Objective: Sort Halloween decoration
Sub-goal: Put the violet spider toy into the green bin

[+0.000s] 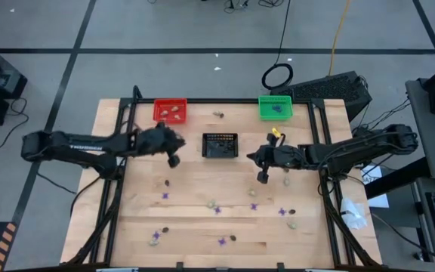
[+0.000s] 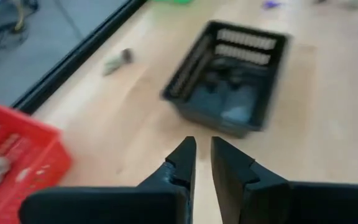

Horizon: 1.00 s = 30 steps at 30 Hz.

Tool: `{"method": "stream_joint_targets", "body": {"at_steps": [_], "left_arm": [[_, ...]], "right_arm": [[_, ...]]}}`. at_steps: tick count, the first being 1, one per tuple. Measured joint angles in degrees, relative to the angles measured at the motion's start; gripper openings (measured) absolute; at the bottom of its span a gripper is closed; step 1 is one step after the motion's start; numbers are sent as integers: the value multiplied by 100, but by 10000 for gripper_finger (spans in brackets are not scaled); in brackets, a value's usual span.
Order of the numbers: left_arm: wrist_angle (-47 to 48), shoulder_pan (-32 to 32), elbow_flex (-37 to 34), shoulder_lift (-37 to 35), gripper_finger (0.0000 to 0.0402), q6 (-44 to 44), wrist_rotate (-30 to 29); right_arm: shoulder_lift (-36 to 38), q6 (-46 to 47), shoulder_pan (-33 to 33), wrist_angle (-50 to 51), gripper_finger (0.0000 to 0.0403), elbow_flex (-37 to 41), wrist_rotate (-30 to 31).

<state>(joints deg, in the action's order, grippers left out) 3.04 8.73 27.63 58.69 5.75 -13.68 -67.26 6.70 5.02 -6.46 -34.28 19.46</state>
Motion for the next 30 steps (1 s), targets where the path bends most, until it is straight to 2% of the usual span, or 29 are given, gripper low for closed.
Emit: {"method": "stream_joint_targets", "body": {"at_steps": [7,14,22,30], "left_arm": [[-486,-1447,-523,-434,42,-32,-901],[-2036,-2414,-1329,-454,42,-28,-933],[-3238,-3021,-2055,-455,42,24,-928],[-3575,-3464,-2303,-488,42,48,-930]], "right_arm": [[330,7,244,236,0,0,204],[704,531,458,1333,0,-4,301],[852,1597,487,2787,0,-4,148],[521,2173,875,2538,7,-2,-611]]}}
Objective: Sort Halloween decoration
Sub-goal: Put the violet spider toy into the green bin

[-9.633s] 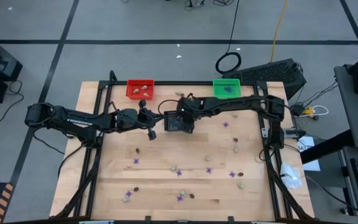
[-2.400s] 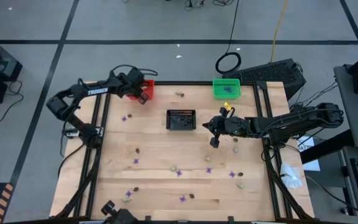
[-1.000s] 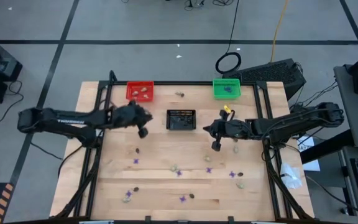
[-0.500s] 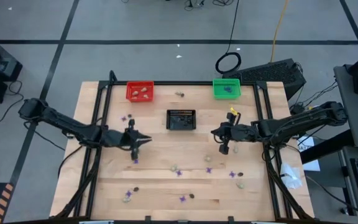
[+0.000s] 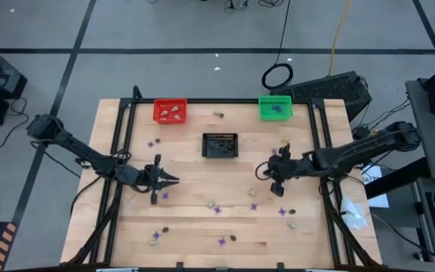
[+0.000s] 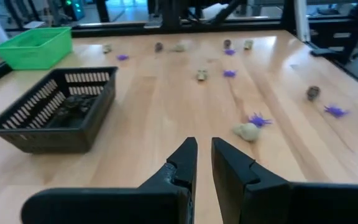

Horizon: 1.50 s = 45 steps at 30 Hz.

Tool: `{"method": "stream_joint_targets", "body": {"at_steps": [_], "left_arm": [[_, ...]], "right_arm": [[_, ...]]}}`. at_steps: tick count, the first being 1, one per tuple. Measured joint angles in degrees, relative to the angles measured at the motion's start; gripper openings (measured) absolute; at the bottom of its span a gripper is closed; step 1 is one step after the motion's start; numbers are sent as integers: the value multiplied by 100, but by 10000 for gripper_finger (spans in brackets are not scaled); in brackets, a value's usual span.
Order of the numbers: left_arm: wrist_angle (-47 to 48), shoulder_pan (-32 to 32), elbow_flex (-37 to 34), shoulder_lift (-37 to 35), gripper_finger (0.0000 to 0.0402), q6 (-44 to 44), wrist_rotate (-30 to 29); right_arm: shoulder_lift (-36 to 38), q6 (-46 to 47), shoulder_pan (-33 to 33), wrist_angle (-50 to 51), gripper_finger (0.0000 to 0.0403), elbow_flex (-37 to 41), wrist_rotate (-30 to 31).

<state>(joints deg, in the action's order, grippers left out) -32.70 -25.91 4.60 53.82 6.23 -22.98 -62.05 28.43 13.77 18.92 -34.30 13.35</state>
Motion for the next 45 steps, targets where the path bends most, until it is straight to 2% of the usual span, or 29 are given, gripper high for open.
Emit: {"method": "stream_joint_targets", "body": {"at_steps": [7,12,15,17,23,33,38,45], "left_arm": [[-613,-336,-422,-303,42,103,-9],[-354,-427,-422,-551,42,95,-115],[-67,-427,-424,-746,42,93,-394],[179,-422,-424,-919,42,99,-587],[1084,-281,-424,-1625,42,353,-591],[2302,148,-426,-2789,42,403,-351],[2315,240,-426,-2957,42,548,-318],[2319,264,-428,-2950,42,508,-267]], "right_arm": [[-834,777,1001,-792,70,0,-161],[-1503,907,1577,-1747,116,0,36],[-1929,909,1745,-1895,130,-90,255],[-2200,903,1791,-1895,134,-207,314],[-2710,1004,1749,-1861,134,-484,321],[-2788,1315,1579,-1703,134,-538,284],[-2977,1519,1503,-1703,134,-538,-19],[-3207,1682,1435,-1796,134,-557,-99]]}}
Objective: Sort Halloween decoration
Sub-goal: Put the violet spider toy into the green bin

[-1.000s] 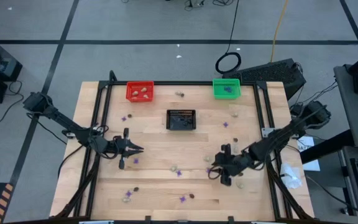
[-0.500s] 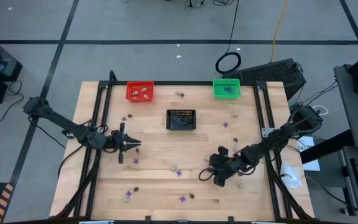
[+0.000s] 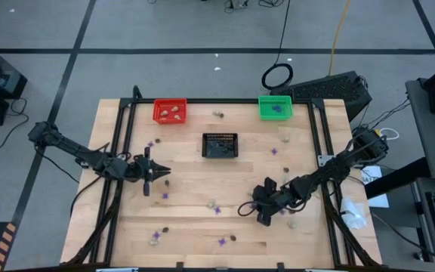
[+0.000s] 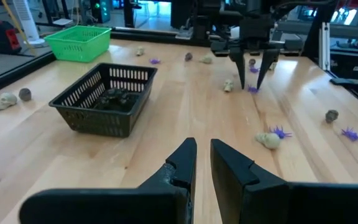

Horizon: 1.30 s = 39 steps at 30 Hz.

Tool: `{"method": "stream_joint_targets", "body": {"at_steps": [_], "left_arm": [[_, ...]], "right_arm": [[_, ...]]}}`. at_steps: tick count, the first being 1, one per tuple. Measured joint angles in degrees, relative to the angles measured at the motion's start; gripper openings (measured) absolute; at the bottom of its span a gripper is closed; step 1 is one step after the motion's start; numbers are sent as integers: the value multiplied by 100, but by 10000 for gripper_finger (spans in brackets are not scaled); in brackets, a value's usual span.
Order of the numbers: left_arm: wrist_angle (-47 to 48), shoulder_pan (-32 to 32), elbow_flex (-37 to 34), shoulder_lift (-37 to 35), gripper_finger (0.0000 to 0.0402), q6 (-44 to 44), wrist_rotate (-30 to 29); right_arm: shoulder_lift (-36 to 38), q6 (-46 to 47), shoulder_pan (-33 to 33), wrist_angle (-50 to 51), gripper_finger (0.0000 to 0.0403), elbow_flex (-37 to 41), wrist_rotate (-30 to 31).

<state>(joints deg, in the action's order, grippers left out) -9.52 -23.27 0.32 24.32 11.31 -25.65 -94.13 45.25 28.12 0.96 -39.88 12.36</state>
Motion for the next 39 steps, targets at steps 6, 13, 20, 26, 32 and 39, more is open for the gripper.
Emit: {"method": "stream_joint_targets", "body": {"at_steps": [6,13,20,26,32,39], "left_arm": [[0,0,0,0,42,4,9],[0,0,-2,2,42,6,9],[-2,0,-2,2,42,7,11],[-2,0,-4,2,42,7,11],[-2,0,-7,4,42,7,11],[-2,0,-7,4,42,7,11]], "right_arm": [[39,105,-27,-18,115,5,-44],[33,549,-131,64,113,8,-244],[33,525,-336,172,104,13,-524],[30,436,-341,183,36,15,-540],[56,240,-341,239,5,-39,-520],[206,-304,-337,1310,0,-779,-443]]}}
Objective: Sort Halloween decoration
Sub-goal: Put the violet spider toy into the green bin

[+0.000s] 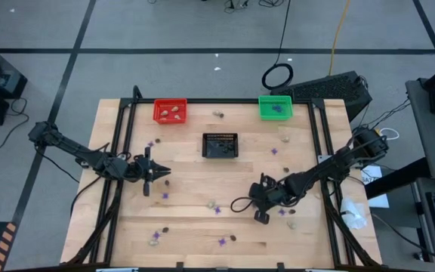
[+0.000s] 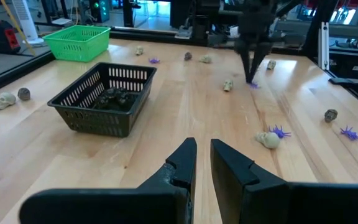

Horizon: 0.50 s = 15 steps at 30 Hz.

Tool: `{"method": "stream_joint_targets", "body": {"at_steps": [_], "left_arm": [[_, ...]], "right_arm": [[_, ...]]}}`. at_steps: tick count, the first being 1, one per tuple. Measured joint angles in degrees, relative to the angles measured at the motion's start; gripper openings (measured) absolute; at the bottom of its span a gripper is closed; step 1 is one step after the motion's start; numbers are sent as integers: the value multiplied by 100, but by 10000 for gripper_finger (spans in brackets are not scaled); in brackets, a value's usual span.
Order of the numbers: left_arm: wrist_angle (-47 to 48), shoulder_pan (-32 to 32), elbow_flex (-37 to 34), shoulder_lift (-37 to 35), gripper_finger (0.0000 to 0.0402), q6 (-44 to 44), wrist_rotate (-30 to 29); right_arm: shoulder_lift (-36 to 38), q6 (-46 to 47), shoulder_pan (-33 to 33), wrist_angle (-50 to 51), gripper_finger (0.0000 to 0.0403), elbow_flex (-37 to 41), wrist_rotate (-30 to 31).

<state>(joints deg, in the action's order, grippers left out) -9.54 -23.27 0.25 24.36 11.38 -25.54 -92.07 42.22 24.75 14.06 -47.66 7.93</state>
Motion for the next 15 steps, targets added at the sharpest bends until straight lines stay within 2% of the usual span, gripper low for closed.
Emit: {"method": "stream_joint_targets", "body": {"at_steps": [7,12,15], "left_arm": [[-1,0,0,-2,42,0,0],[-2,0,0,-2,42,0,0],[0,0,0,0,42,0,0]], "right_arm": [[118,-275,-11,1921,0,-1170,676],[232,-450,-188,3218,0,-2010,1632],[319,-778,-443,3781,0,-2395,1994]]}}
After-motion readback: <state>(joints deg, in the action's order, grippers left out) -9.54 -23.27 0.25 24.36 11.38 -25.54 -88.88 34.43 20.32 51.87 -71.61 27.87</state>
